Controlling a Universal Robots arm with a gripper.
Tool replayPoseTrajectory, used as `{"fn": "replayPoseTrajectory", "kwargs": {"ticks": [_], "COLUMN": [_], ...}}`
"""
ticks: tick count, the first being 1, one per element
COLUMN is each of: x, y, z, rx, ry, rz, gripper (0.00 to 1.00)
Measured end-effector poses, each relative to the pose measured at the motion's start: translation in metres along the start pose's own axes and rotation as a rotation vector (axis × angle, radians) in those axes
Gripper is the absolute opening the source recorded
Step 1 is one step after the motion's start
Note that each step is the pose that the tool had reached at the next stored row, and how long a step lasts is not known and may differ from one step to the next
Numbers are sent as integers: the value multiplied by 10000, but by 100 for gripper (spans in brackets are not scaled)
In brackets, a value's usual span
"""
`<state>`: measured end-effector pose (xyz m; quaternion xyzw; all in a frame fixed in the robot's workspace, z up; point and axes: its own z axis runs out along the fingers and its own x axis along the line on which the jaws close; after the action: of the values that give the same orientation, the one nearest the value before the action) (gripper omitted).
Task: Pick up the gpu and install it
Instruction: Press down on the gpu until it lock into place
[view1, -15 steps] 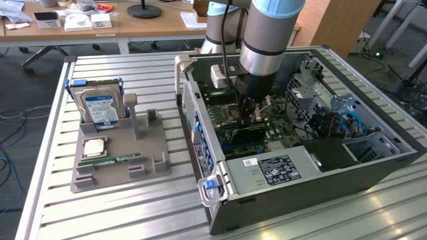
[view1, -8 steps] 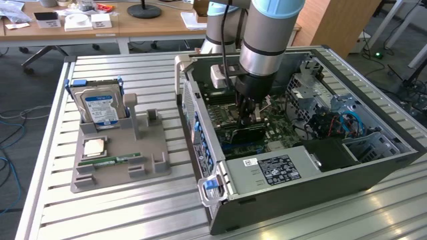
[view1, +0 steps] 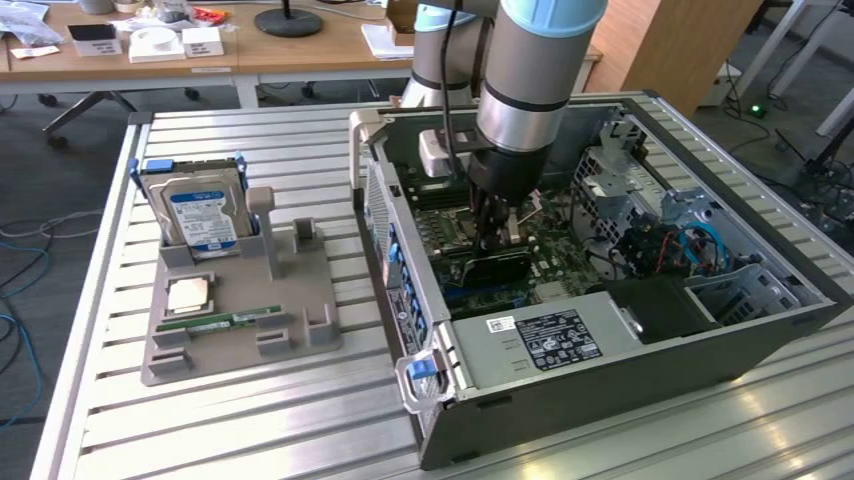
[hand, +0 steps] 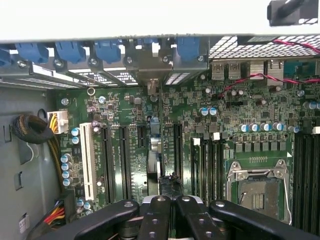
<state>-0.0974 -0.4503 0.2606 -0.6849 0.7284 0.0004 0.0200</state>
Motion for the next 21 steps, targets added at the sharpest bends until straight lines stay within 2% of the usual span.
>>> {"fn": "replayPoseTrajectory", "kwargs": {"ticks": [21], "x": [19], "y": [10], "z": [13], "rx": [-7], "ry": [15], "rz": [0], "gripper": [11]}}
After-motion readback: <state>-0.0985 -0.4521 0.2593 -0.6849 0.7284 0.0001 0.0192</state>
